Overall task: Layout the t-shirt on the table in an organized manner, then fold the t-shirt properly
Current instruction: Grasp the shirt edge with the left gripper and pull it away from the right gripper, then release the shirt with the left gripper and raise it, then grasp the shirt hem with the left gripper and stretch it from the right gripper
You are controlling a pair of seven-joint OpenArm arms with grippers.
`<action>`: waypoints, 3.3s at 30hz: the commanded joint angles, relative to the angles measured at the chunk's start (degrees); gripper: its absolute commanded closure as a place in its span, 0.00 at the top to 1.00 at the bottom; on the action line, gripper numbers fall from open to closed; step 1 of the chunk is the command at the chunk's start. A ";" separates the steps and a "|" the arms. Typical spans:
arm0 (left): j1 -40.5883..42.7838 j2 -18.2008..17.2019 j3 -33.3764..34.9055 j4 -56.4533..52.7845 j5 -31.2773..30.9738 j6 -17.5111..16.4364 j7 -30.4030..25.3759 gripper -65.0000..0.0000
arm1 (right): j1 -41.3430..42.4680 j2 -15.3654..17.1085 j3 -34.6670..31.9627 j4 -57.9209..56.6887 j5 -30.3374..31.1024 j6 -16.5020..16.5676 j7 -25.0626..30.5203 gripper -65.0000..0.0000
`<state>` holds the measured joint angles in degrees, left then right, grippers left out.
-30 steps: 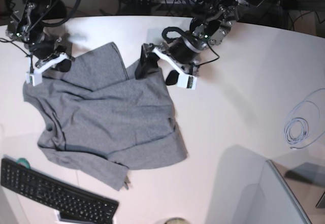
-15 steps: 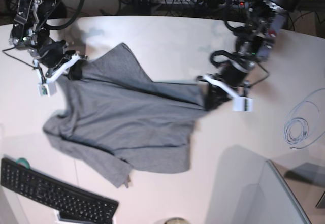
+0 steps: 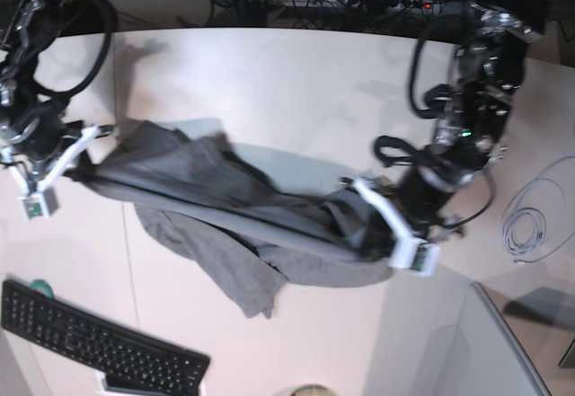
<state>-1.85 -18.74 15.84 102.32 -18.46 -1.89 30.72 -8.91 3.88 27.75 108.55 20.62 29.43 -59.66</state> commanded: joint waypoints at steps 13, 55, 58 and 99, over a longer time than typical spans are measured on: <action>1.80 8.59 16.03 -13.14 12.44 0.97 0.27 0.00 | -3.36 1.70 2.27 -9.26 0.96 0.06 4.14 0.00; 14.02 4.98 -22.74 -21.58 -12.36 -20.57 -6.59 0.58 | -3.62 3.72 2.01 -18.57 0.96 0.06 9.59 0.00; 10.86 5.51 -22.82 -24.92 -12.27 -20.57 -6.68 0.59 | -3.62 3.72 2.01 -18.57 0.96 0.06 9.59 0.00; -4.00 5.86 -16.85 -42.24 -12.18 -20.31 -6.06 0.00 | -2.57 3.72 2.01 -18.05 0.96 0.06 9.15 0.00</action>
<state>-4.91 -11.64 -0.45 59.09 -30.06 -22.31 26.00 -12.56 6.79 29.63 89.27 21.02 29.43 -51.29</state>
